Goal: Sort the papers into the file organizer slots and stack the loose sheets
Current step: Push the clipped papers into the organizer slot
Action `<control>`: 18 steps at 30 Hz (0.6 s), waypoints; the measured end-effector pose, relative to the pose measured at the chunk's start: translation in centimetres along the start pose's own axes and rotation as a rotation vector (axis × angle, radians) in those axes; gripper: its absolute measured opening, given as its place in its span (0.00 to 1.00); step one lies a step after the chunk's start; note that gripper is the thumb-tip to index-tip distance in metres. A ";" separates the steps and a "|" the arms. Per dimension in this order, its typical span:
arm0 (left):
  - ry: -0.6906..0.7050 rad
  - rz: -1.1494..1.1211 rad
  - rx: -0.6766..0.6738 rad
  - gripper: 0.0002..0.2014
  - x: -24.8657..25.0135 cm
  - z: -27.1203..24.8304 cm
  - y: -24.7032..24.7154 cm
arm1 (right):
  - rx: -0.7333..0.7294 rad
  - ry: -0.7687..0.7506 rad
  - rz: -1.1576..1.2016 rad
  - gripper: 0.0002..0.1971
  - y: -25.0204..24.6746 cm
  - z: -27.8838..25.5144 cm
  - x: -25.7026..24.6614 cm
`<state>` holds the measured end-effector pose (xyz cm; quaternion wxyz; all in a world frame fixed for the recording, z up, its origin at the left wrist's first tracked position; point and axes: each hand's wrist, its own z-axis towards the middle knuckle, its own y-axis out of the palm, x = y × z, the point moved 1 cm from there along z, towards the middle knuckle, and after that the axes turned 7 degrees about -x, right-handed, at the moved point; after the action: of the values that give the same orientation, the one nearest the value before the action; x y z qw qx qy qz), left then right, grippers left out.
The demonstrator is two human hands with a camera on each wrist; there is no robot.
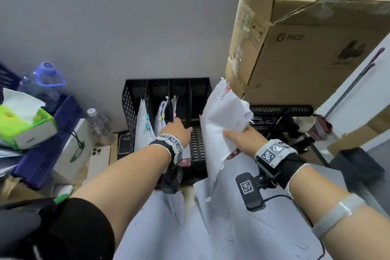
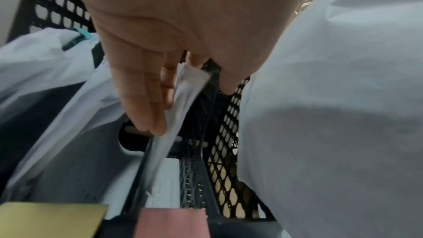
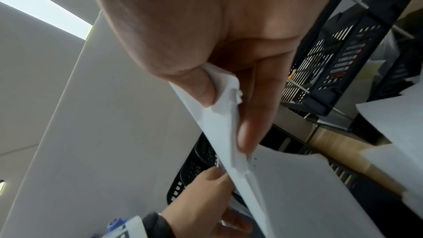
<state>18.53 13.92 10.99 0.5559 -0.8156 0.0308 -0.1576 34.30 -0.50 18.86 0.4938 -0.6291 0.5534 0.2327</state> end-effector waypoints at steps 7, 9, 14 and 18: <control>0.071 -0.061 0.075 0.16 -3.6 0.1 -1.0 | -0.119 -0.093 -0.187 0.15 2.9 2.3 -4.7; 0.077 -0.085 0.089 0.15 -3.8 0.0 -1.0 | -0.084 -0.121 -0.221 0.19 3.5 2.9 -6.5; 0.089 -0.132 0.093 0.15 -4.4 0.0 -1.0 | 0.099 -0.238 -0.424 0.19 5.7 6.0 -9.0; 0.110 -0.166 0.111 0.12 -4.3 -0.1 -0.8 | 0.076 -0.130 -0.516 0.25 8.2 7.9 -6.7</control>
<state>14.33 15.13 10.81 0.5827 -0.7734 -0.0151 -0.2492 26.83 10.37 18.28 0.5943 -0.7142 0.3503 0.1182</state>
